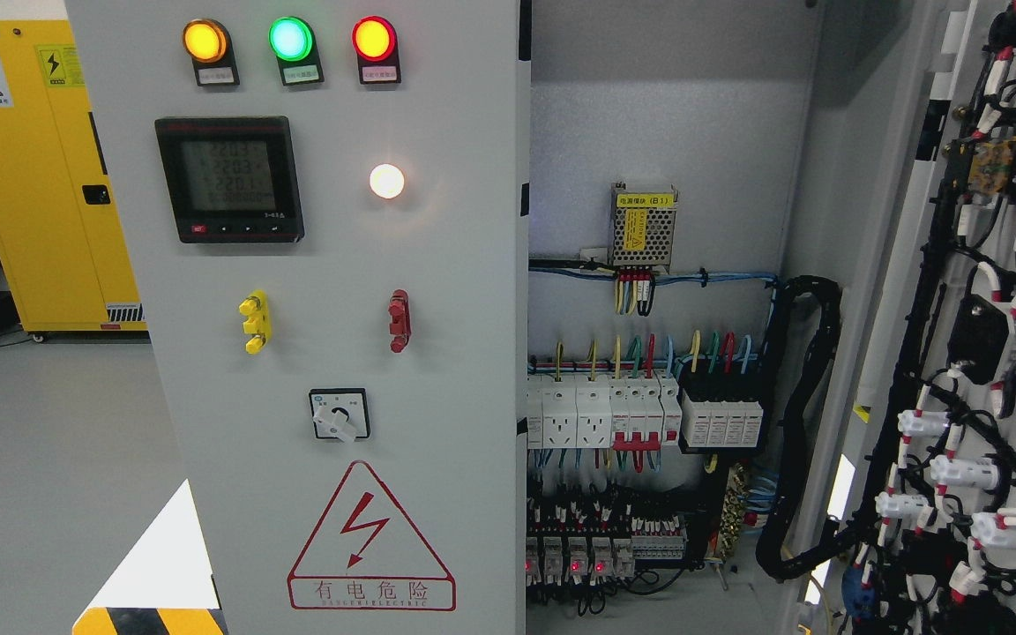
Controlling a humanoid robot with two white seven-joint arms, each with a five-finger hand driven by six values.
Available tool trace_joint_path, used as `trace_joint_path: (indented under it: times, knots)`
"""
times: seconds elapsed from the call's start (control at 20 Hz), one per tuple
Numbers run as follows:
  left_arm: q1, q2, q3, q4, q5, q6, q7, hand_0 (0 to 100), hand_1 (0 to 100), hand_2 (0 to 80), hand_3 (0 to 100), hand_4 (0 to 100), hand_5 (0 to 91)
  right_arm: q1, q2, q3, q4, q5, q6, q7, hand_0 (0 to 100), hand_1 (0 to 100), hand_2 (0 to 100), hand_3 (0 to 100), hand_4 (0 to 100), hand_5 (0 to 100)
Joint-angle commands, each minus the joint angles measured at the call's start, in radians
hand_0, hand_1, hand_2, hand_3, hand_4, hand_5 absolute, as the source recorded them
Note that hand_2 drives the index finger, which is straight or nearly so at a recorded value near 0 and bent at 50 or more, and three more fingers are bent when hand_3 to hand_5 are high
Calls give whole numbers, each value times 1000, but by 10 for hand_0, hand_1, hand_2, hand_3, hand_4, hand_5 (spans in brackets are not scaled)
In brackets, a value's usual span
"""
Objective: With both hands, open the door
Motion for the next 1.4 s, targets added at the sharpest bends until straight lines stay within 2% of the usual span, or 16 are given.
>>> trace_joint_path:
  times: [0.0,0.2,0.35,0.55,0.65,0.8,0.95,1.2,1.3,1.35]
  knots:
    - [-2,1,2,141,-35,17,55,120,556,0,0,0,0,0,-11,2,-10,0,0,0,0,500,40,0,0,0]
    - [-2,1,2,135,-33,8,51,120,556,0,0,0,0,5,-6,11,-22,0,-2,0,0,500,40,0,0,0]
    - [-2,2,5,132,-32,-1,48,120,556,0,0,0,0,52,-3,12,-163,2,-6,0,0,500,40,0,0,0]
    - [-8,6,8,132,-28,-41,48,120,556,0,0,0,0,261,-11,17,-689,0,-6,0,0,500,40,0,0,0]
    - [-10,6,8,133,-25,-37,46,120,556,0,0,0,0,324,-12,69,-938,0,-8,0,0,500,40,0,0,0]
    - [-11,4,9,133,-22,-34,46,120,556,0,0,0,0,391,-11,135,-1231,-2,-8,0,0,500,40,0,0,0]
    - [-11,2,11,133,-22,-32,46,120,556,0,0,0,0,404,-5,207,-1443,-5,-3,-1,0,500,40,0,0,0]
    - [-19,2,11,133,-22,-32,46,120,556,0,0,0,0,402,-5,256,-1735,-5,-5,-1,0,500,40,0,0,0]
    - [-25,2,11,135,-22,-31,46,120,556,0,0,0,0,388,3,279,-1821,-6,-5,0,0,500,40,0,0,0]
    - [-25,2,11,135,-22,-31,46,120,556,0,0,0,0,376,14,308,-1864,-6,-2,0,0,500,40,0,0,0]
